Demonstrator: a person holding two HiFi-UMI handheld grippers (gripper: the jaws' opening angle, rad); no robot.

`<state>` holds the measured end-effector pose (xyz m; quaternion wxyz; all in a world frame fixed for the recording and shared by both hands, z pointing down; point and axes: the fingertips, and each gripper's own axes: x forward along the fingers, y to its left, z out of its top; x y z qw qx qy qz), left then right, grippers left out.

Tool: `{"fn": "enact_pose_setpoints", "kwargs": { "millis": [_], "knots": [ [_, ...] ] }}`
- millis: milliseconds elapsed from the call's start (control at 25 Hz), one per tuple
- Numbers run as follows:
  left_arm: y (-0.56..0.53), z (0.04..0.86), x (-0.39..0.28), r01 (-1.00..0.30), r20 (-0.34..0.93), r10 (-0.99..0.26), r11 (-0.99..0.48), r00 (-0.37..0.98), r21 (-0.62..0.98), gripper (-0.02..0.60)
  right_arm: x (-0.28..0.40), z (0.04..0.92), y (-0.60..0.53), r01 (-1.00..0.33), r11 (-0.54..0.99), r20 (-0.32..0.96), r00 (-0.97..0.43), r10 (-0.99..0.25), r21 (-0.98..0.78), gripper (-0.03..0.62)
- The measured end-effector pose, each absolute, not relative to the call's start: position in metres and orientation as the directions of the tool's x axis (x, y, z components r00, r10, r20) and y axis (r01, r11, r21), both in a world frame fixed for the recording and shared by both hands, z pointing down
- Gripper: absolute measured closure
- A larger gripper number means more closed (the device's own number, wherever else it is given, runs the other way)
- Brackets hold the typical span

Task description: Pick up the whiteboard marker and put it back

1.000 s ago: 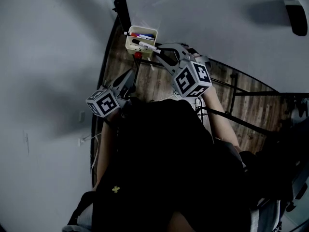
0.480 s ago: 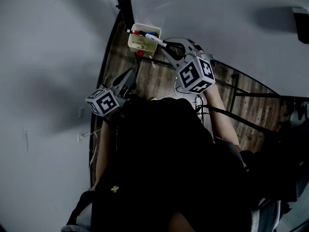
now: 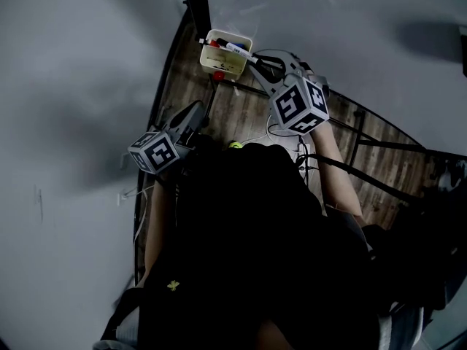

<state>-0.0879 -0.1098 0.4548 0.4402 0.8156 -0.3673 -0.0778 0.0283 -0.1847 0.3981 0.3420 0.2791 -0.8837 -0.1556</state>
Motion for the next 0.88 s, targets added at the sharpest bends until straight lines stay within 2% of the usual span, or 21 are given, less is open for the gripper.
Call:
{"fn": "enact_pose_setpoints", "kwargs": {
  "millis": [880],
  "knots": [
    [-0.104, 0.465, -0.104, -0.554, 0.245, -0.680, -0.280, 0.691, 0.784, 0.549, 0.026, 0.420, -0.215, -0.387, 0.823, 0.549, -0.616, -0.566, 0.415, 0.507]
  ]
}}
